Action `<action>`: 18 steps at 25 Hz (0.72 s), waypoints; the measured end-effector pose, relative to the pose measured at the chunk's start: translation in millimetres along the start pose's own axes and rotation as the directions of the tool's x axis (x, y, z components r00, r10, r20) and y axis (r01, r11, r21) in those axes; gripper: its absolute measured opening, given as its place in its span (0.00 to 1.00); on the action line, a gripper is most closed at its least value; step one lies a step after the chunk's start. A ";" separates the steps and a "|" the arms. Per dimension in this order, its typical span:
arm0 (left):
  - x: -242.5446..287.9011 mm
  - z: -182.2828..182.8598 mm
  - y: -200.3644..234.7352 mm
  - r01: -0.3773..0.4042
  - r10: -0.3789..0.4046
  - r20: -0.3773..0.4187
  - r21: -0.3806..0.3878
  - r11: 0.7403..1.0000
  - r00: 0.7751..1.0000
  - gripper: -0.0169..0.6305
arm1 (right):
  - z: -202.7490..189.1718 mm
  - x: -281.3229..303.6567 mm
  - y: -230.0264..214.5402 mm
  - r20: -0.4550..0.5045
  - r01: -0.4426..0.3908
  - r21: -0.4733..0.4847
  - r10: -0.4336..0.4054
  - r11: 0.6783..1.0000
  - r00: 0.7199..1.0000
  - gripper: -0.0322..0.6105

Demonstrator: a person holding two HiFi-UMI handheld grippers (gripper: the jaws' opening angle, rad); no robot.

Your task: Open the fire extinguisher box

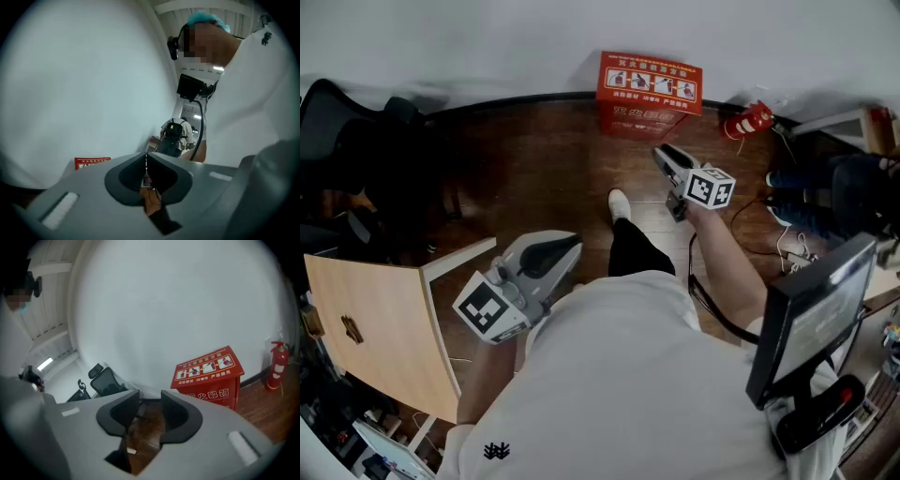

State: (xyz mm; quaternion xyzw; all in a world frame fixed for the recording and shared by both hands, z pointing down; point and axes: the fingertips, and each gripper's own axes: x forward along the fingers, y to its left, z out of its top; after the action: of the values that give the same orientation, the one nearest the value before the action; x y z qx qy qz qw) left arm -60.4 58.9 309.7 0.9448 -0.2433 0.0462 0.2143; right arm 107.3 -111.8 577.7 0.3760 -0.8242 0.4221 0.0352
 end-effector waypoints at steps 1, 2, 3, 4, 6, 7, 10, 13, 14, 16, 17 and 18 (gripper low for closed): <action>16.0 6.8 10.8 0.002 -0.002 0.007 -0.007 1.000 1.000 0.02 | 12.1 14.3 -25.5 0.007 0.015 0.029 -0.015 0.999 1.000 0.25; 31.7 13.3 21.1 0.004 -0.003 0.013 -0.014 1.000 1.000 0.02 | 23.3 28.4 -49.3 0.011 0.026 0.059 -0.027 0.998 1.000 0.25; 46.8 19.4 30.6 0.005 -0.004 0.016 -0.022 1.000 1.000 0.02 | 32.3 42.2 -70.1 0.012 0.035 0.089 -0.036 0.995 0.999 0.26; 60.6 24.6 38.7 0.006 -0.005 0.015 -0.032 0.999 1.000 0.02 | 37.7 55.3 -87.9 0.008 0.042 0.119 -0.043 0.992 0.999 0.26; 81.5 29.7 51.2 0.007 -0.007 -0.001 -0.044 0.999 1.000 0.02 | 36.5 77.7 -117.1 -0.010 0.052 0.179 -0.051 0.983 0.999 0.29; 88.6 30.4 56.2 0.006 -0.007 -0.012 -0.051 0.999 1.000 0.02 | 31.7 86.7 -129.7 -0.022 0.057 0.210 -0.054 0.976 0.998 0.29; 105.7 32.7 74.1 -0.003 0.000 -0.041 -0.083 0.997 0.999 0.02 | 22.8 109.0 -163.0 -0.033 0.066 0.330 -0.059 0.942 0.998 0.31; 125.7 31.1 95.9 -0.022 0.014 -0.069 -0.117 0.993 0.998 0.02 | 25.4 130.6 -193.2 -0.004 0.044 0.475 -0.048 0.879 0.999 0.36; 132.2 27.4 101.6 -0.029 0.019 -0.074 -0.127 0.992 0.997 0.02 | 24.9 138.0 -202.2 0.016 0.023 0.513 -0.036 0.858 0.999 0.37; 143.1 16.3 111.5 -0.036 0.024 -0.087 -0.143 0.989 0.996 0.02 | 23.5 149.5 -221.8 0.060 -0.009 0.564 -0.030 0.826 0.998 0.38; 147.1 11.4 116.0 -0.035 0.021 -0.095 -0.151 0.988 0.995 0.02 | 25.0 152.9 -231.0 0.085 -0.021 0.584 -0.035 0.812 0.996 0.38; 149.9 8.2 119.9 -0.033 0.016 -0.101 -0.161 0.986 0.995 0.02 | 27.5 154.8 -237.5 0.111 -0.035 0.602 -0.040 0.798 0.993 0.38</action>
State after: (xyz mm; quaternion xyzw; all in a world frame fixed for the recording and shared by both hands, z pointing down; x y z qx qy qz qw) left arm 13.5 -105.2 376.9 0.9177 -0.2469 0.0758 0.3017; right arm 158.1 -308.7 777.2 0.3929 -0.6472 0.6394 -0.1342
